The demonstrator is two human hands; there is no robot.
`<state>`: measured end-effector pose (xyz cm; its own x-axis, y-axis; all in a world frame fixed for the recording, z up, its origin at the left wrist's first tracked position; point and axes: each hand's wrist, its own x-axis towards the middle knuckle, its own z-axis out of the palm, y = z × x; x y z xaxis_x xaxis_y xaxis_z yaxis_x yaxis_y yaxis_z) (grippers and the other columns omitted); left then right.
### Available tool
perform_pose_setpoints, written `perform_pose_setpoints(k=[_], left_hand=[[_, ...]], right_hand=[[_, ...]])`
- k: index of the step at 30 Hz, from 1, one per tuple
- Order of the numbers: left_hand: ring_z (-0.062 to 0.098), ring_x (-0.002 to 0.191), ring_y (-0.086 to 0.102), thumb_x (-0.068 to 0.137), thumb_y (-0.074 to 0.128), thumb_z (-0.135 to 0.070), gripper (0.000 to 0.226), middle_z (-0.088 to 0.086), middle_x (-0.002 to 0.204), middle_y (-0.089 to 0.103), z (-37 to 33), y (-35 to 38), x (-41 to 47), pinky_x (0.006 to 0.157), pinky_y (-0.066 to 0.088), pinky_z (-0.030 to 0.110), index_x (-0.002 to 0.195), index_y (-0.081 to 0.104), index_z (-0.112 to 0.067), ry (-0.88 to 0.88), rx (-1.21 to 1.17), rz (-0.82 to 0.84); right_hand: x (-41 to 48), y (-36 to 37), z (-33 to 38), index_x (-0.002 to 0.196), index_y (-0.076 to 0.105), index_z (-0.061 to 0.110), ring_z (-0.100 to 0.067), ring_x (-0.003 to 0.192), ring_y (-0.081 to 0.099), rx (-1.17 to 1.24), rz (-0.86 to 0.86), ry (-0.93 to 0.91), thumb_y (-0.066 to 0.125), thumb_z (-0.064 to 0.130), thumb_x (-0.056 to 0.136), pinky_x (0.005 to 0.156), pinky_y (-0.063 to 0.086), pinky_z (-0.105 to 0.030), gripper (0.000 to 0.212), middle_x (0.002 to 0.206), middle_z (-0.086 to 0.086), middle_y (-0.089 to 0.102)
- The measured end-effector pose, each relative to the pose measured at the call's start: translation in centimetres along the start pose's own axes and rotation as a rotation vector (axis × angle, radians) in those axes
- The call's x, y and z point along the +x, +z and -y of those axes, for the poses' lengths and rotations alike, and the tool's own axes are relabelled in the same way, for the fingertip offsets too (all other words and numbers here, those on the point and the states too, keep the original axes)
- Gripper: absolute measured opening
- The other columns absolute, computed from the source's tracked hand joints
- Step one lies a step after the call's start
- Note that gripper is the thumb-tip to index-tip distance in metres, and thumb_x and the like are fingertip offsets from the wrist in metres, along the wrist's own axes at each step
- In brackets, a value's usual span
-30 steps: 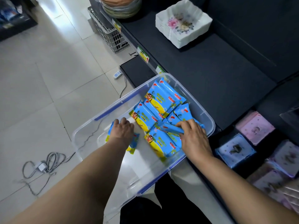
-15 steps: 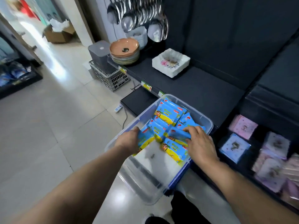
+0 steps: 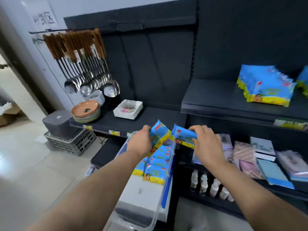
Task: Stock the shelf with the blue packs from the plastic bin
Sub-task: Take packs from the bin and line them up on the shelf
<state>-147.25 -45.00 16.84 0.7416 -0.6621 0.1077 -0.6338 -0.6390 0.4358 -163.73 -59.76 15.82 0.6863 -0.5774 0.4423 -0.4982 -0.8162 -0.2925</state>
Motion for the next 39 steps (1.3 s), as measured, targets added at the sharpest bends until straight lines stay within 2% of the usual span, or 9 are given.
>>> perform_pose_setpoints(k=[3,8,11,16,22,26,28,34,39], left_hand=[[0.03,0.102,0.055,0.095,0.046,-0.019,0.027,0.009,0.109,0.062,-4.0,-1.1,1.7,0.072,0.04,0.036,0.122,0.044,-0.016,0.1,-0.01,-0.094],[0.025,0.096,0.056,0.095,0.047,-0.021,0.025,0.004,0.102,0.062,-11.0,-2.2,5.2,0.069,0.038,0.033,0.12,0.047,-0.017,0.237,-0.038,-0.221],[0.024,0.098,0.052,0.094,0.047,-0.019,0.025,0.002,0.101,0.06,-14.9,-1.8,7.7,0.077,0.044,0.038,0.12,0.049,-0.019,0.308,0.033,-0.242],[0.021,0.107,0.046,0.095,0.047,-0.021,0.026,-0.006,0.112,0.061,-20.8,0.2,13.3,0.093,0.037,0.038,0.12,0.05,-0.027,0.389,0.333,-0.205],[0.021,0.113,0.042,0.094,0.05,-0.022,0.027,-0.004,0.113,0.061,-24.9,1.8,18.4,0.098,0.035,0.041,0.121,0.052,-0.028,0.279,0.298,-0.168],[0.022,0.114,0.04,0.095,0.049,-0.022,0.027,-0.002,0.114,0.058,-25.2,2.6,20.6,0.096,0.034,0.04,0.121,0.053,-0.03,0.252,0.377,-0.121],[0.022,0.114,0.039,0.095,0.05,-0.022,0.028,-0.001,0.114,0.056,-25.4,2.8,22.1,0.095,0.034,0.04,0.121,0.054,-0.03,0.25,0.417,-0.125],[0.023,0.11,0.043,0.093,0.051,-0.021,0.029,0.002,0.114,0.052,-26.6,3.5,28.1,0.089,0.038,0.036,0.121,0.056,-0.029,0.288,0.401,-0.127],[0.022,0.109,0.05,0.093,0.052,-0.019,0.026,0.001,0.113,0.054,-26.9,4.7,34.5,0.088,0.043,0.036,0.118,0.057,-0.027,0.375,0.393,-0.045]], right_hand=[[1.2,-2.8,-1.7,0.111,0.057,0.026,-0.025,0.091,0.054,-0.06,-0.107,0.03,0.069,0.004,0.075,0.07,0.031,-0.036,0.044,0.097,0.003,0.056],[3.7,-6.5,-5.9,0.111,0.056,0.029,-0.022,0.091,0.052,-0.115,-0.258,0.078,0.069,0.001,0.074,0.071,0.027,-0.034,0.048,0.096,0.006,0.054],[5.1,-8.3,-9.0,0.111,0.055,0.031,-0.019,0.094,0.05,-0.119,-0.295,0.089,0.068,0.004,0.077,0.074,0.029,-0.034,0.046,0.098,0.008,0.053],[7.5,-10.1,-15.0,0.104,0.057,0.032,-0.018,0.092,0.052,-0.14,-0.388,0.051,0.073,0.0,0.067,0.077,0.032,-0.032,0.05,0.095,0.01,0.057],[12.1,-10.4,-19.0,0.101,0.056,0.034,-0.016,0.081,0.057,-0.102,-0.217,-0.096,0.072,0.006,0.07,0.076,0.028,-0.024,0.044,0.087,0.011,0.056],[14.2,-9.3,-19.3,0.1,0.059,0.032,-0.016,0.073,0.057,-0.106,-0.163,-0.152,0.077,0.007,0.064,0.076,0.041,-0.027,0.048,0.082,0.009,0.057],[15.6,-8.7,-19.3,0.102,0.058,0.031,-0.017,0.076,0.057,-0.111,-0.158,-0.143,0.077,0.005,0.063,0.08,0.043,-0.029,0.051,0.084,0.008,0.056],[19.4,-7.2,-19.4,0.118,0.05,0.029,-0.019,0.099,0.051,-0.132,-0.091,-0.129,0.061,0.005,0.081,0.095,0.034,-0.031,0.045,0.103,0.005,0.054],[22.8,-4.6,-19.5,0.115,0.053,0.029,-0.019,0.097,0.054,-0.139,-0.083,-0.084,0.062,0.006,0.081,0.096,0.036,-0.032,0.042,0.1,0.006,0.056]])
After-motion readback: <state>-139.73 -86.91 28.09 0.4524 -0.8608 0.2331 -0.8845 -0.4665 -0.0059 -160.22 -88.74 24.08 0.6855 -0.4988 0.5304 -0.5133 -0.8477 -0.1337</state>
